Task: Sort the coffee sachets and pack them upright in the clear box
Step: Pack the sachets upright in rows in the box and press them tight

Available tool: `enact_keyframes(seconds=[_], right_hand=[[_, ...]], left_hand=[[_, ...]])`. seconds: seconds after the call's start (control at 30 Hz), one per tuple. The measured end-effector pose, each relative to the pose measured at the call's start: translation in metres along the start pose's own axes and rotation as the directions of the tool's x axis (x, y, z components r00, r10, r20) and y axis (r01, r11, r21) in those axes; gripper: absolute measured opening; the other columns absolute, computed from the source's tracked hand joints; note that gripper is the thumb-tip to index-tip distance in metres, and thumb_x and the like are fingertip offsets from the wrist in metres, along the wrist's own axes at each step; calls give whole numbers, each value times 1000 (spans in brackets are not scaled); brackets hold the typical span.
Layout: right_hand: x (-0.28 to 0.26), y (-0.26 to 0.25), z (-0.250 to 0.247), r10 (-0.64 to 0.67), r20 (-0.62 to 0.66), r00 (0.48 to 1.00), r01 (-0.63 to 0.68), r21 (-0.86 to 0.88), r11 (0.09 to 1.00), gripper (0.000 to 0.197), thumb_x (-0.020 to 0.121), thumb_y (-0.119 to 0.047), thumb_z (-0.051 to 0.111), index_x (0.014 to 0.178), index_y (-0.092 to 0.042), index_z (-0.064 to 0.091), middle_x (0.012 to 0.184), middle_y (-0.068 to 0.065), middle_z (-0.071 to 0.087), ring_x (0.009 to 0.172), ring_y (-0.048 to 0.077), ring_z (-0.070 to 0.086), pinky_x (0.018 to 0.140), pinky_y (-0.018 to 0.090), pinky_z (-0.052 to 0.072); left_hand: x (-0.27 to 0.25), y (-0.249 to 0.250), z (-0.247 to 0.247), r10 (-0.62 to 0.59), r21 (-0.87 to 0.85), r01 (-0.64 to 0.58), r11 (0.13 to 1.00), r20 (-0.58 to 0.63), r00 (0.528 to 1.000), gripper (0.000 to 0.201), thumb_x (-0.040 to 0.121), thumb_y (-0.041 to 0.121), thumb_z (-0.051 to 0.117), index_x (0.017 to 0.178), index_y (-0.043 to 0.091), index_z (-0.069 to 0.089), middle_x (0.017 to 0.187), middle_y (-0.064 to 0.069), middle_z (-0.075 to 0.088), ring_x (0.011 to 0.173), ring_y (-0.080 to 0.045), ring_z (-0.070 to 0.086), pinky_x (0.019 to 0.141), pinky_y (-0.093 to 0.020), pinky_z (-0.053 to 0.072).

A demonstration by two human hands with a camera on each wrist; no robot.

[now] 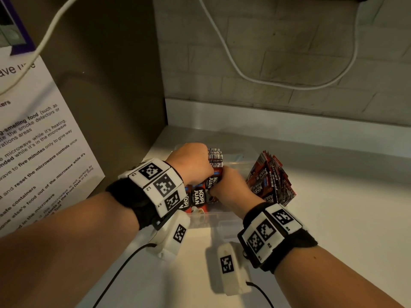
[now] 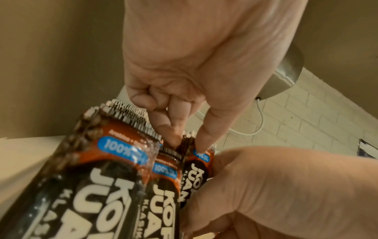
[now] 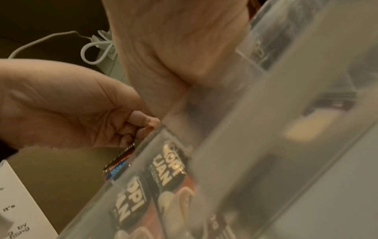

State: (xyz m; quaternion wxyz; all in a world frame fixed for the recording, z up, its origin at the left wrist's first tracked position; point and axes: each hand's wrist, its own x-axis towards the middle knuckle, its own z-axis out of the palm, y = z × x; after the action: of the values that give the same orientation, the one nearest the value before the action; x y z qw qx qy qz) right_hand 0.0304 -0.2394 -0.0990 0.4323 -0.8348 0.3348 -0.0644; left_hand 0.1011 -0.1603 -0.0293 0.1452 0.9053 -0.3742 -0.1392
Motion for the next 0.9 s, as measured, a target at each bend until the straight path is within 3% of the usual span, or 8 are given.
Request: enact_keyframes(seconds=[0.33, 0.5, 0.7, 0.8, 0.9], right_hand=[[-2, -2, -2, 42, 41, 998, -43, 15, 999, 43, 68, 7, 66, 107, -8, 58, 101, 9, 66, 95, 26, 63, 86, 43, 54], [-5, -3, -4, 49, 51, 997, -51, 31, 998, 41, 73, 4, 66, 111, -9, 56, 104, 8, 65, 94, 24, 62, 78, 34, 52], [-7, -5, -7, 64, 81, 995, -67, 43, 997, 46, 71, 2, 72, 112, -11, 54, 105, 6, 64, 92, 21, 60, 65, 25, 47], [-7, -6, -6, 59, 78, 995, -63, 52, 997, 44, 67, 2, 73, 106, -11, 57, 100, 7, 66, 91, 23, 63, 72, 32, 53], [-8, -6, -7, 38, 73, 997, -44, 89, 995, 29, 66, 1, 70, 90, -11, 61, 93, 10, 69, 88, 28, 66, 81, 43, 57]], left_hand=[[1, -2, -1, 21, 36, -21, 999, -5, 1000, 31, 82, 26, 72, 108, 13, 63, 103, -5, 67, 93, -23, 63, 72, -29, 45], [1, -2, -3, 31, 61, -30, 998, -20, 999, 39, 79, 28, 76, 112, 12, 63, 107, -6, 66, 97, -25, 63, 79, -32, 50], [1, -3, -7, 28, 88, -24, 996, -46, 999, 44, 78, 29, 77, 115, 13, 60, 111, -5, 64, 101, -24, 61, 78, -33, 49], [0, -4, -11, 23, 100, -17, 995, -58, 998, 52, 79, 30, 76, 124, 11, 58, 121, -7, 63, 110, -26, 59, 84, -33, 48], [1, -6, -16, 10, 93, -3, 996, -78, 997, 57, 81, 28, 75, 131, 9, 54, 130, -9, 58, 118, -27, 55, 93, -36, 48]])
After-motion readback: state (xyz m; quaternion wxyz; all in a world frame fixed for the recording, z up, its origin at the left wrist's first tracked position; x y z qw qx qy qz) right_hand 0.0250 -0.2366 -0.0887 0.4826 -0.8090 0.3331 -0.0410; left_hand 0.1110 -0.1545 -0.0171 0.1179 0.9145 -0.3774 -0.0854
